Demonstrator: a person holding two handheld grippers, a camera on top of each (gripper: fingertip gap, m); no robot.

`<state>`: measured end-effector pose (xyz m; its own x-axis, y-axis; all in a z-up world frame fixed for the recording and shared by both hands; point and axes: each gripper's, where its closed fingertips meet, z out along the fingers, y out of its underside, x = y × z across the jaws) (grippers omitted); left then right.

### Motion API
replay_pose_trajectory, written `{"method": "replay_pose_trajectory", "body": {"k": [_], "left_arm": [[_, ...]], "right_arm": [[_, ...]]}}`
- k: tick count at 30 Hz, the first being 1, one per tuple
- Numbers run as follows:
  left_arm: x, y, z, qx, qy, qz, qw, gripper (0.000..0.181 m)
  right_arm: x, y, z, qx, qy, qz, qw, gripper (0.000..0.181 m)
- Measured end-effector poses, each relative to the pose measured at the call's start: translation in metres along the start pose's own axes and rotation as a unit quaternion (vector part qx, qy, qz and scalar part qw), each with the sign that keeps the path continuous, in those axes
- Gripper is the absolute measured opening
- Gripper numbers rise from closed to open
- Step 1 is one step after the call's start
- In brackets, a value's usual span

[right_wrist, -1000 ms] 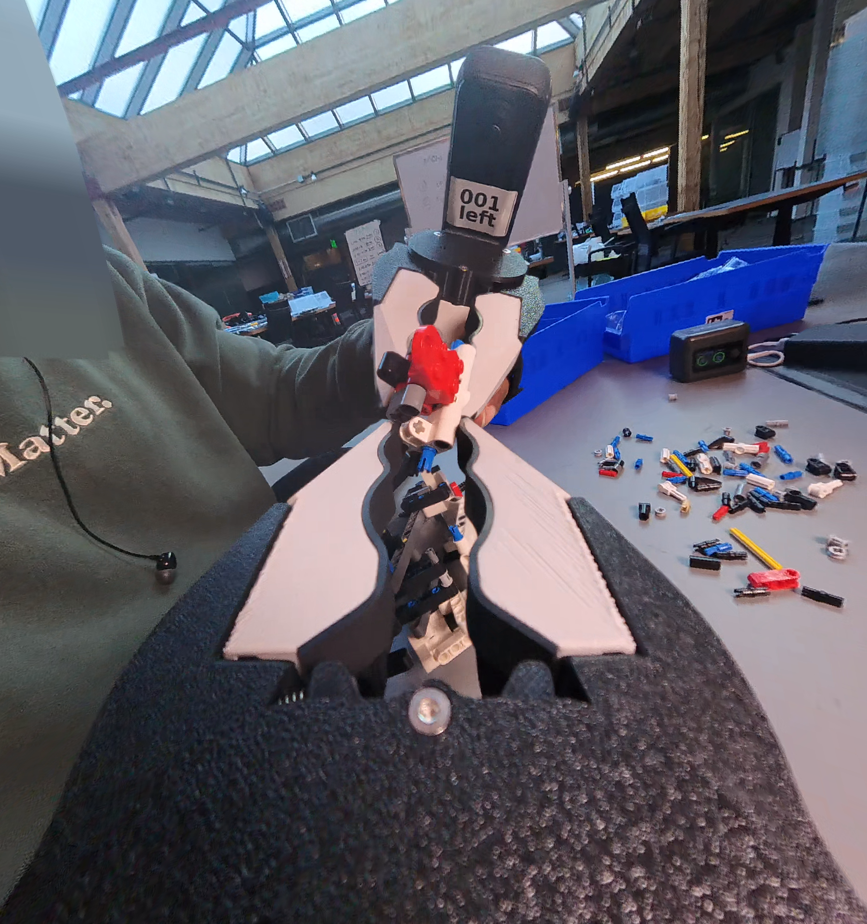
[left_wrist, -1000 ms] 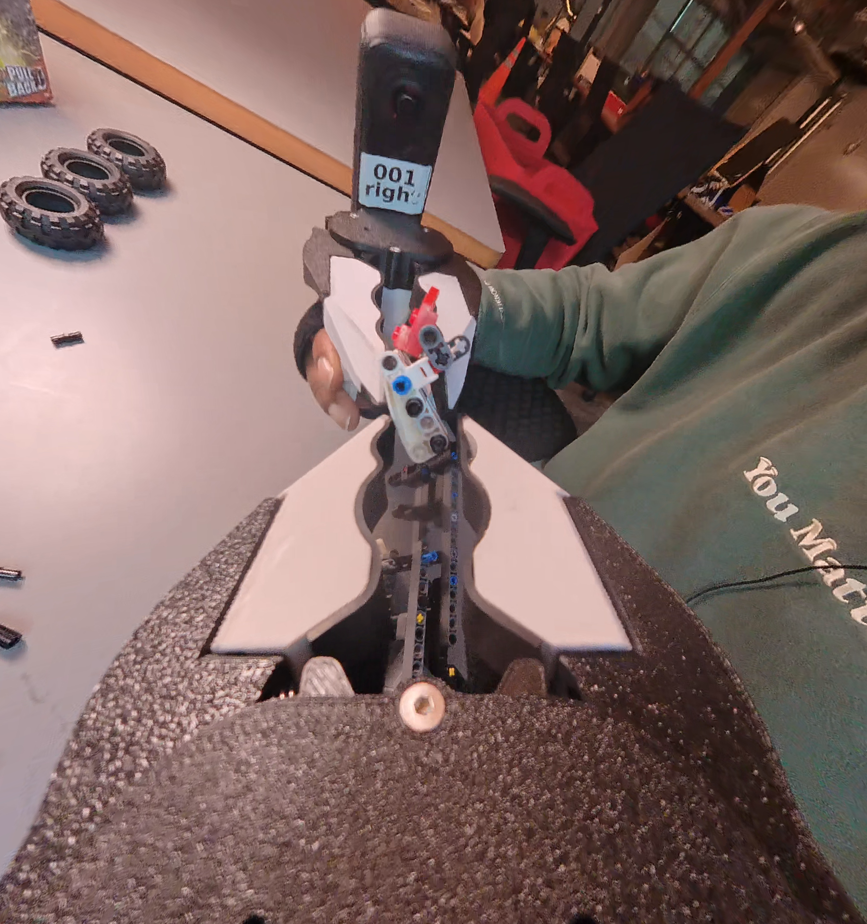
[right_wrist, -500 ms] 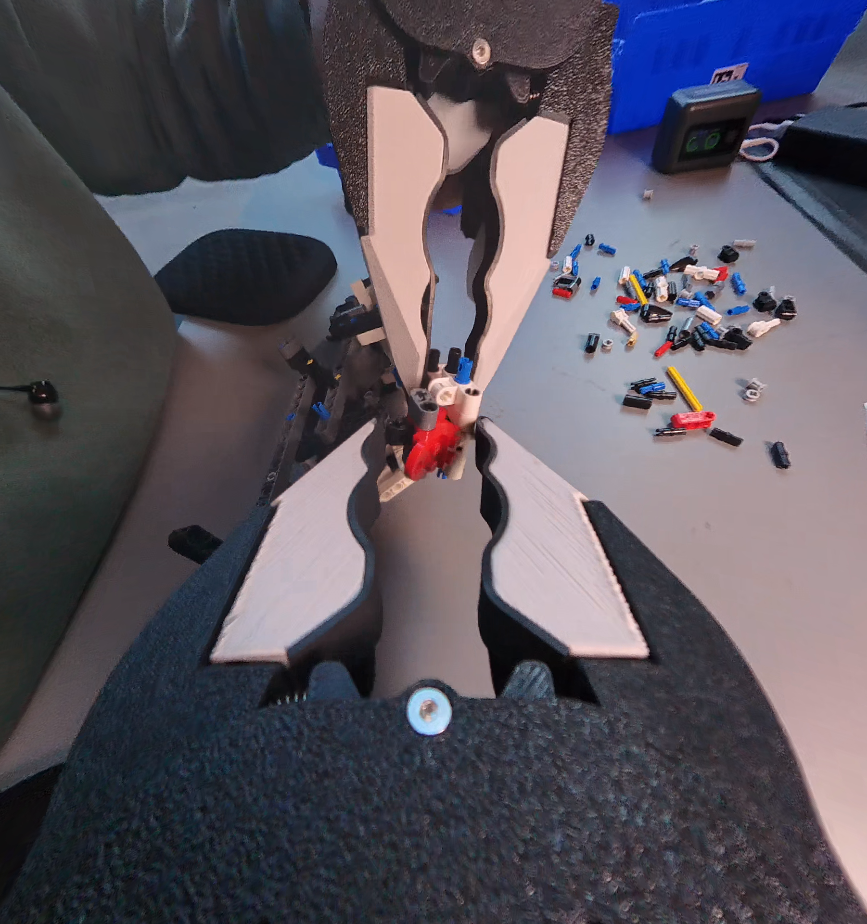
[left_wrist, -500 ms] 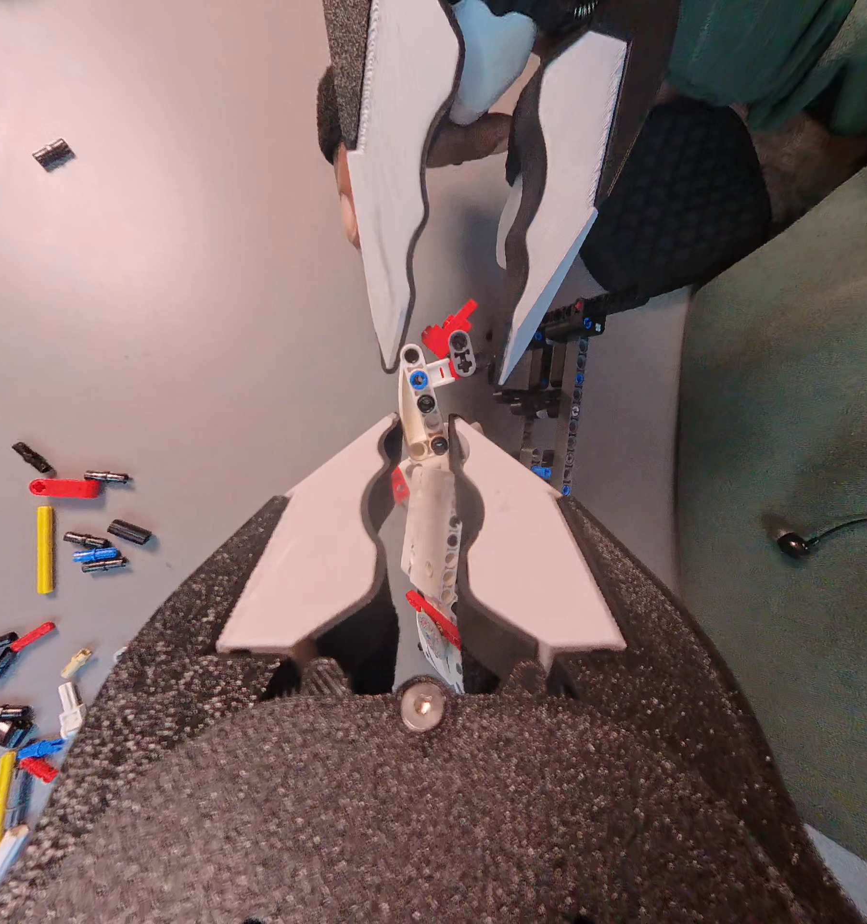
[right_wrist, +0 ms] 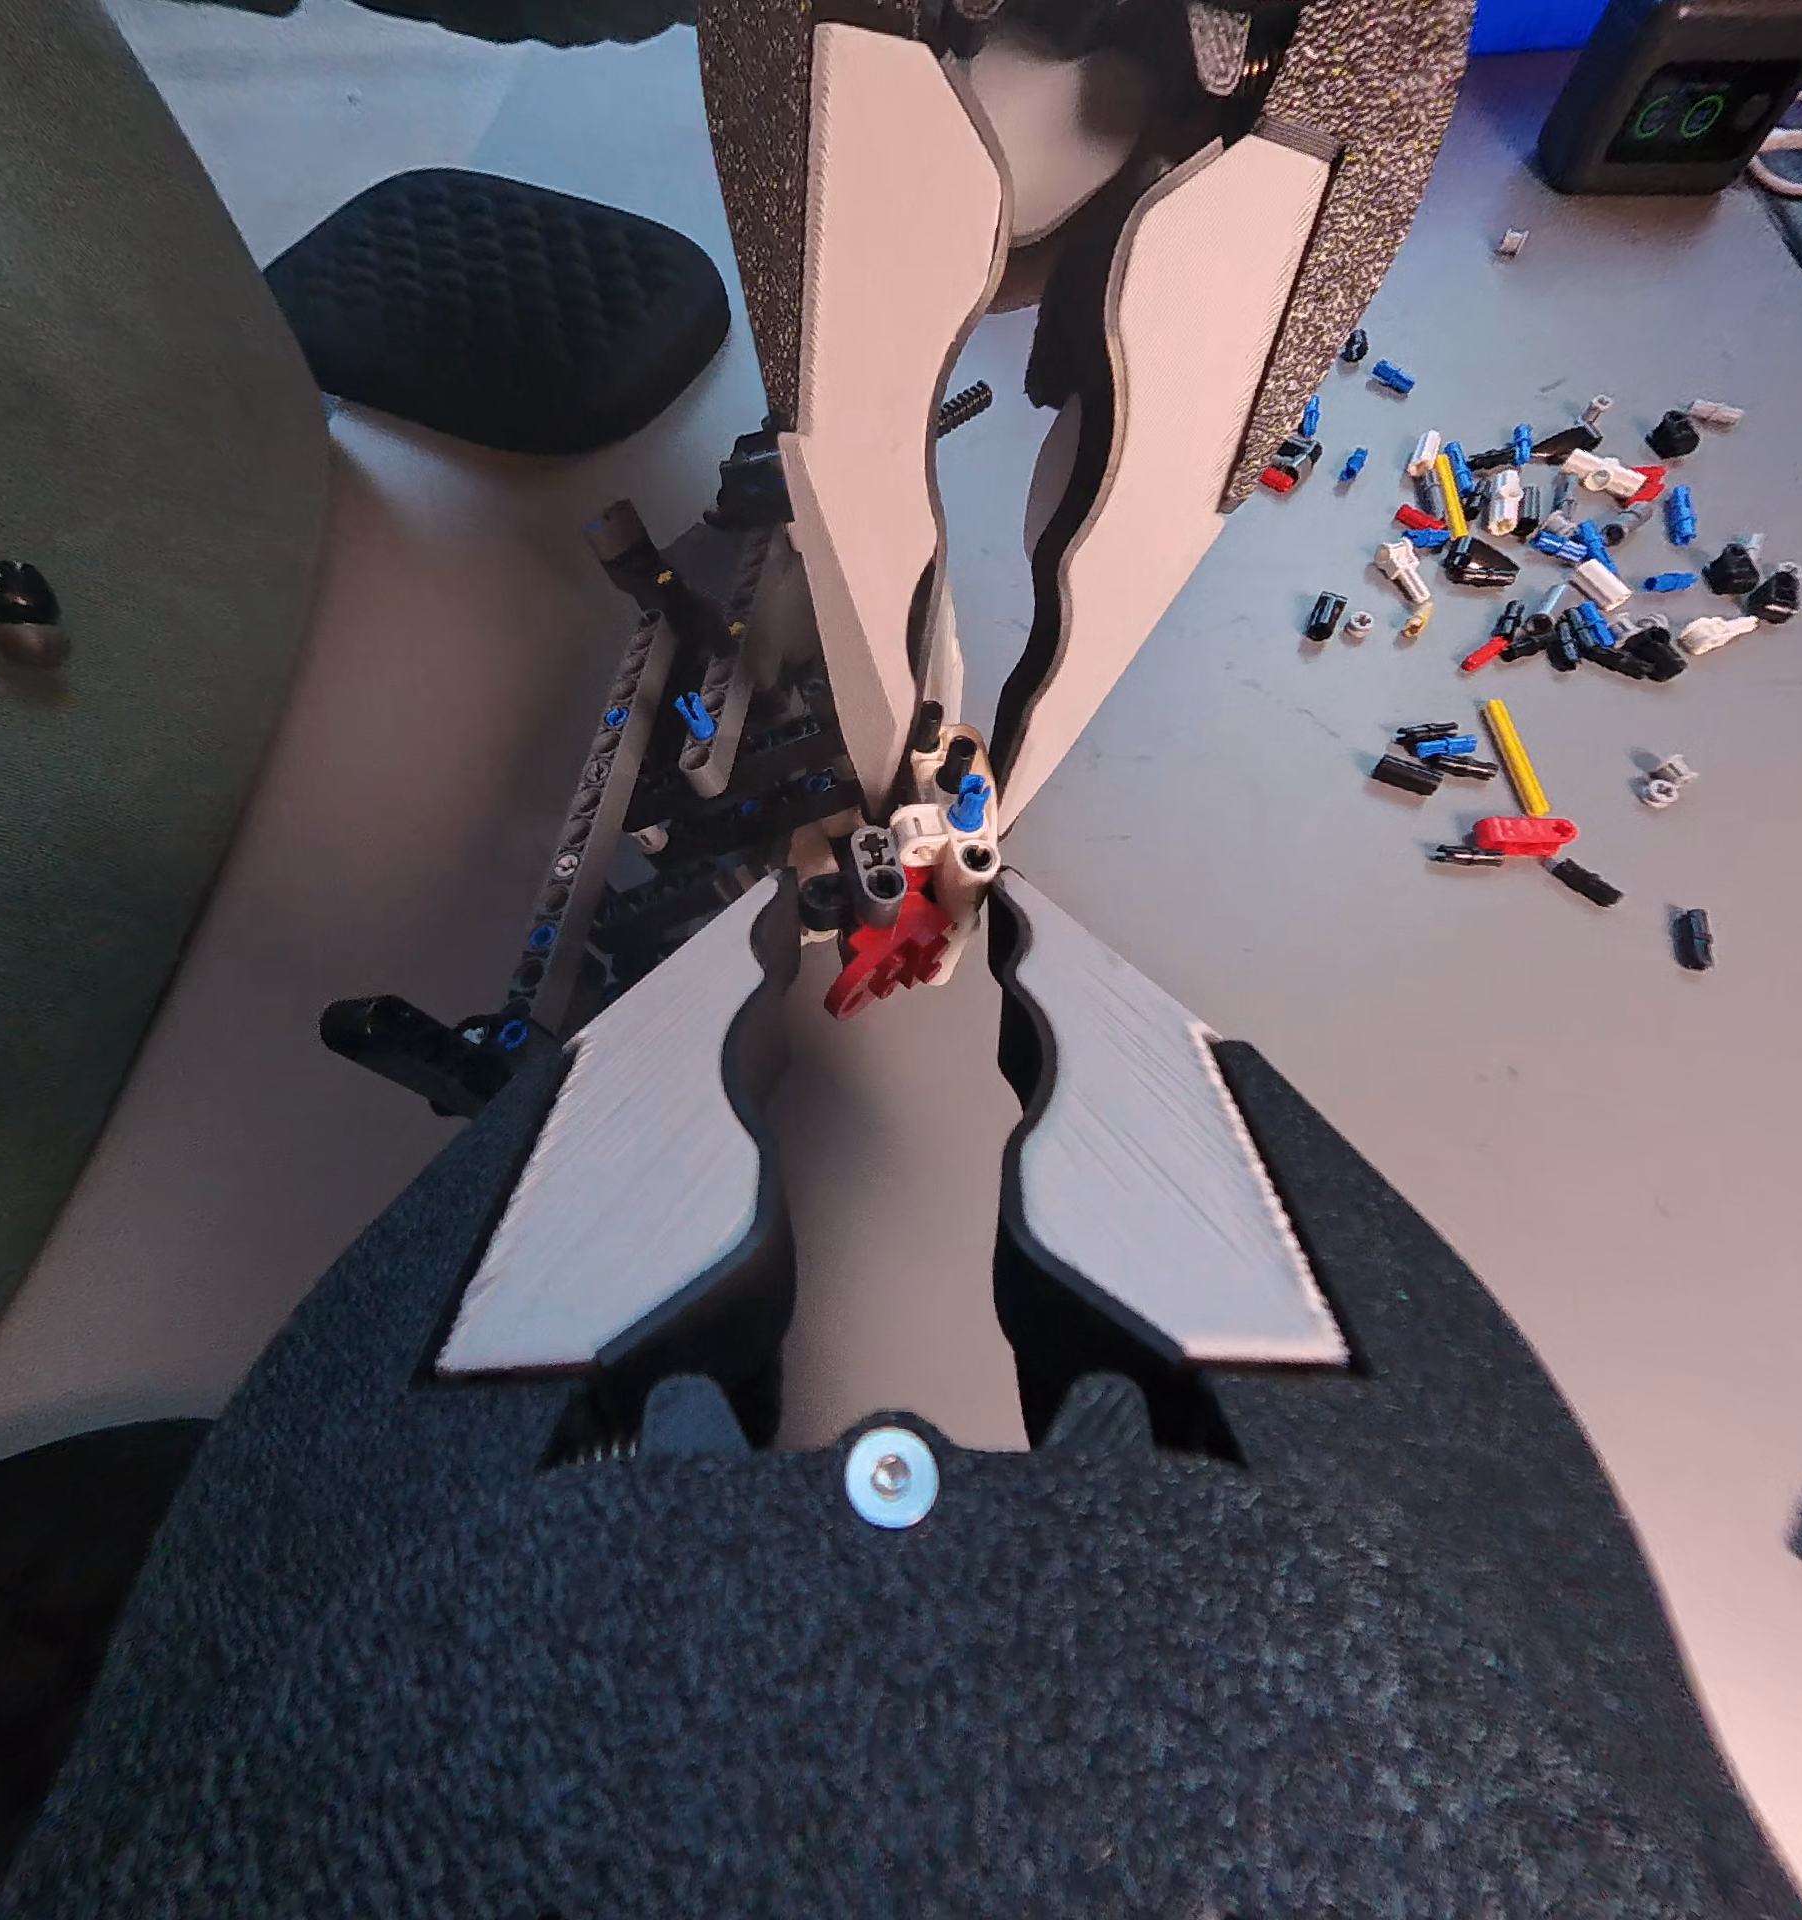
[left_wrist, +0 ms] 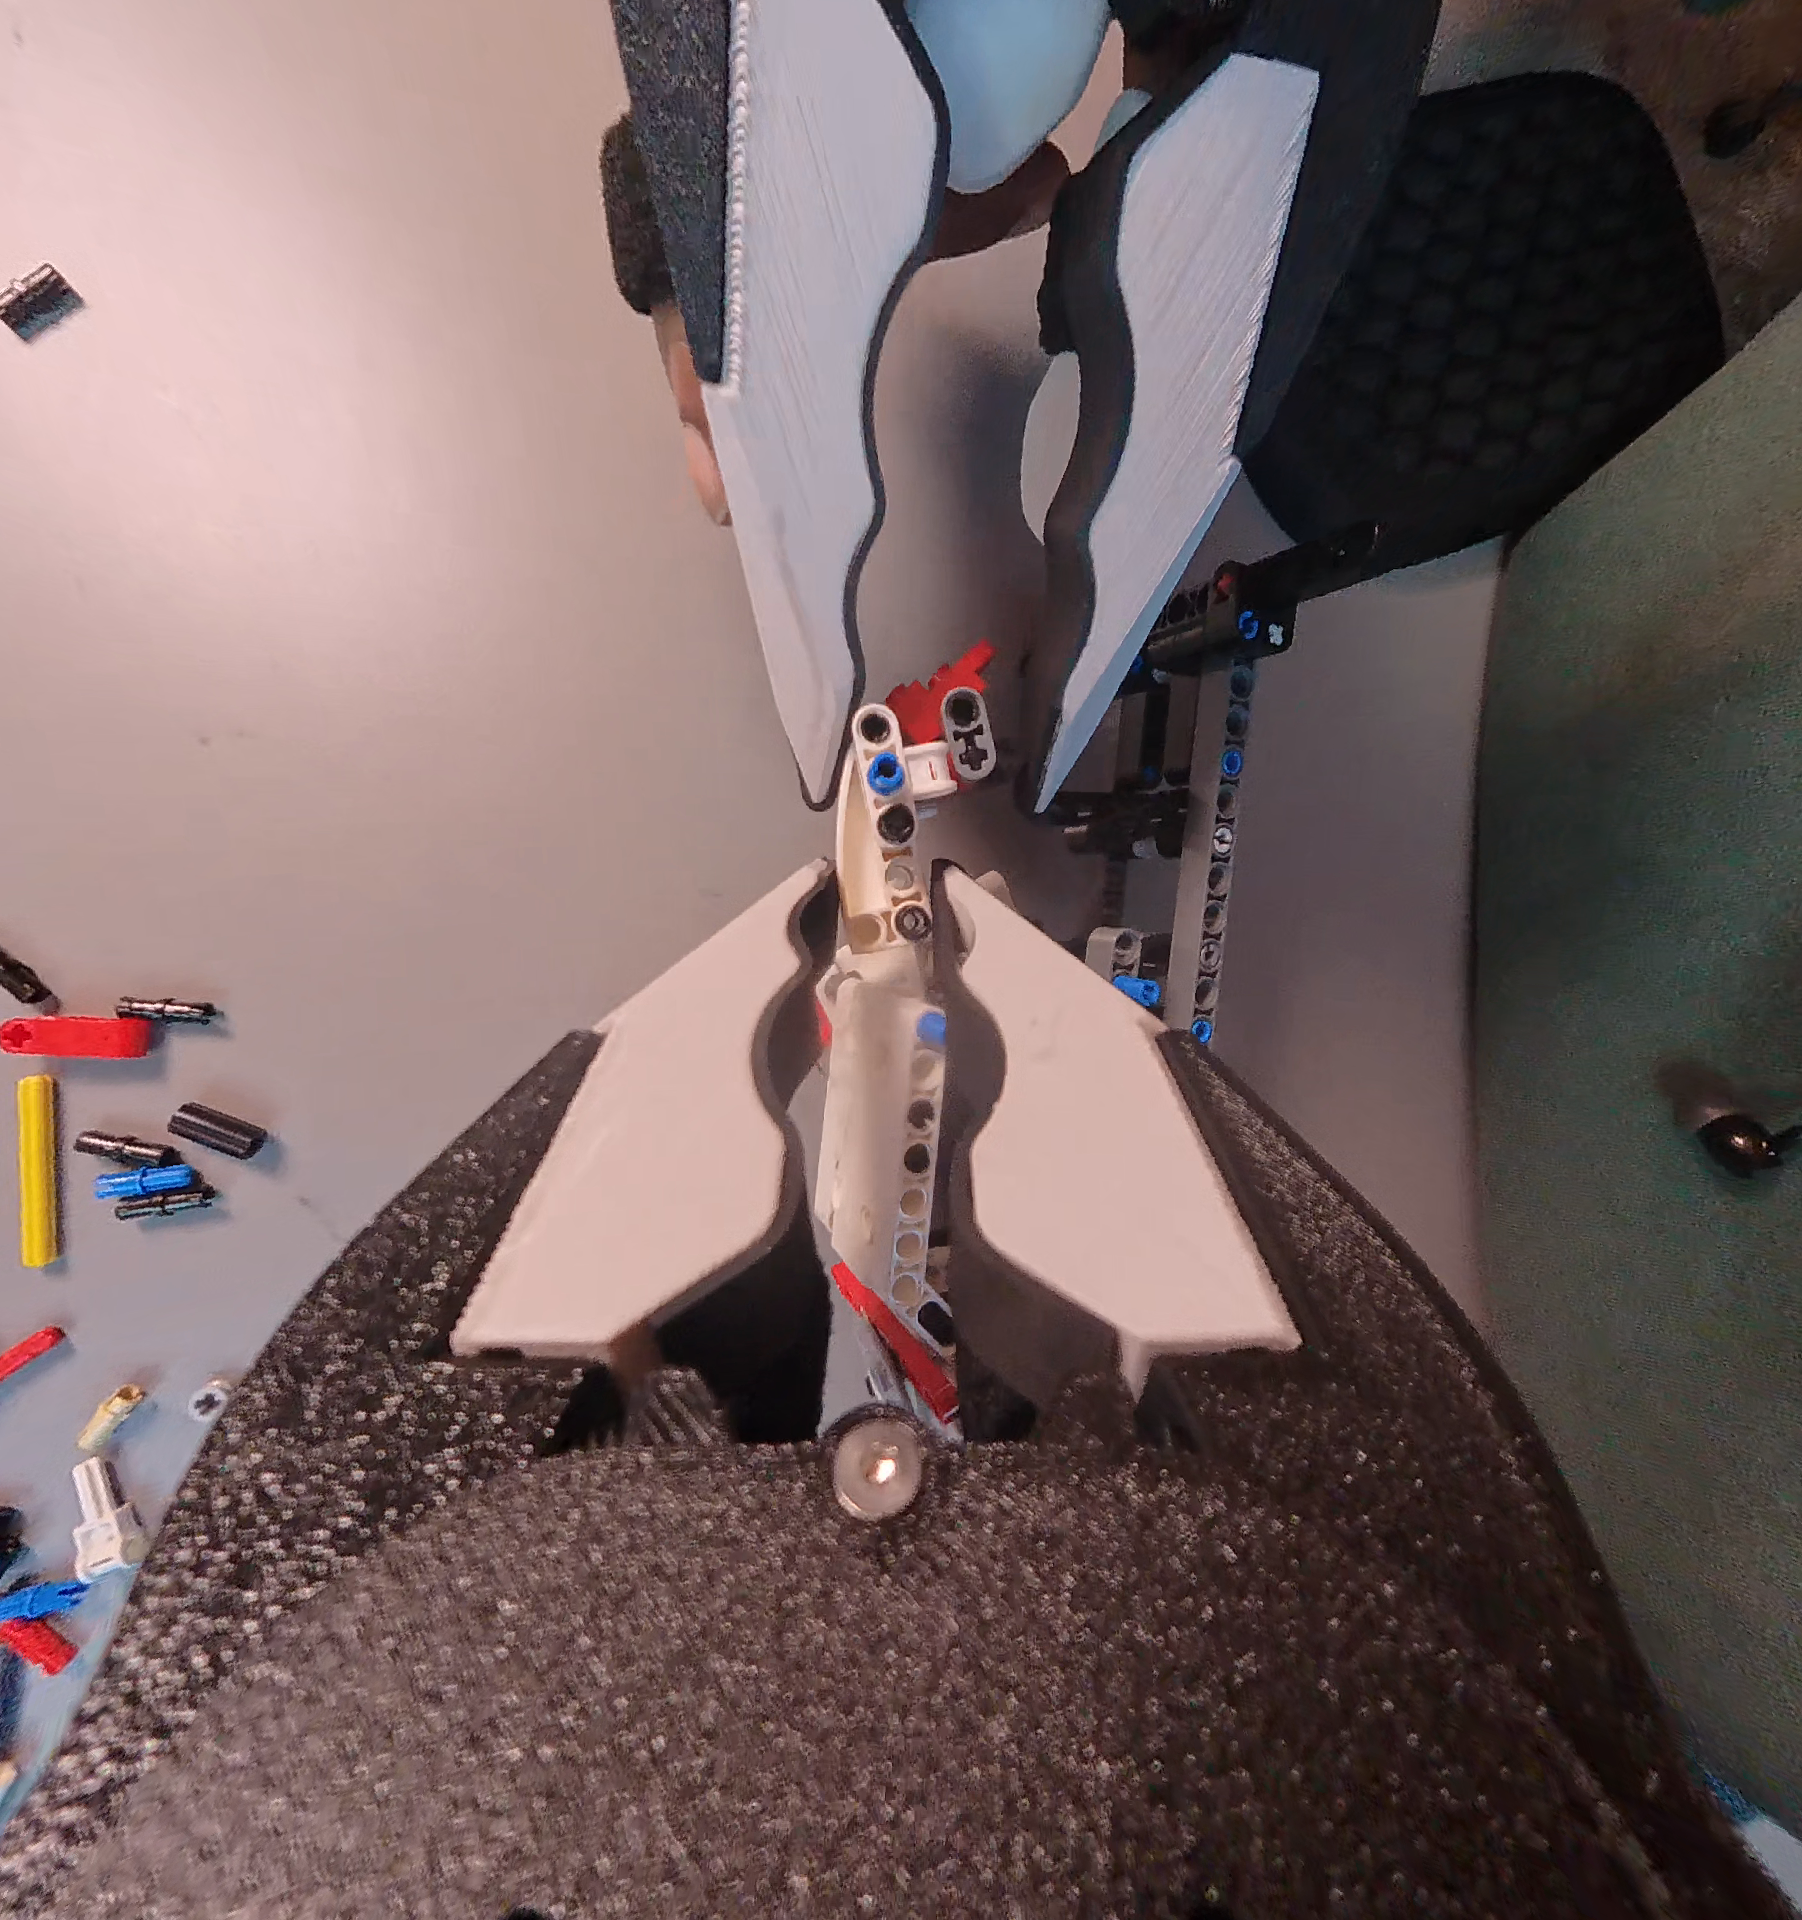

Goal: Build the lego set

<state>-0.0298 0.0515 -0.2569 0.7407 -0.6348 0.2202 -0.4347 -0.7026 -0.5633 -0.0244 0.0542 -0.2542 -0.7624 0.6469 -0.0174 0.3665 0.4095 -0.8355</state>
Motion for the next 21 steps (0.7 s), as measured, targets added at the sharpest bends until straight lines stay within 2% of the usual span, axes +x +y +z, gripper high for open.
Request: {"method": "replay_pose_trajectory", "body": {"k": [4, 7, 9, 14, 21], "left_arm": [[0.001, -0.003, -0.003, 0.031, -0.003, -0.002, 1.000, 0.017], [0.003, -0.005, -0.002, 0.048, -0.015, 0.009, 0.999, 0.016], [0.005, -0.005, -0.001, 0.054, -0.021, 0.013, 0.998, 0.016], [0.007, -0.003, -0.003, 0.055, -0.025, 0.014, 0.998, 0.016], [0.005, -0.002, -0.009, 0.091, -0.045, 0.043, 0.994, 0.016]], "right_arm": [[-0.002, -0.004, -0.002, -0.011, -0.007, 0.014, 1.000, 0.036], [-0.006, -0.012, -0.003, -0.010, -0.032, 0.045, 0.998, 0.047], [0.000, -0.011, -0.001, -0.036, -0.014, 0.055, 0.998, 0.040], [-0.004, -0.011, 0.003, -0.102, -0.004, 0.007, 0.995, 0.029], [-0.001, -0.017, 0.007, -0.155, 0.024, -0.005, 0.988, 0.029]]}}
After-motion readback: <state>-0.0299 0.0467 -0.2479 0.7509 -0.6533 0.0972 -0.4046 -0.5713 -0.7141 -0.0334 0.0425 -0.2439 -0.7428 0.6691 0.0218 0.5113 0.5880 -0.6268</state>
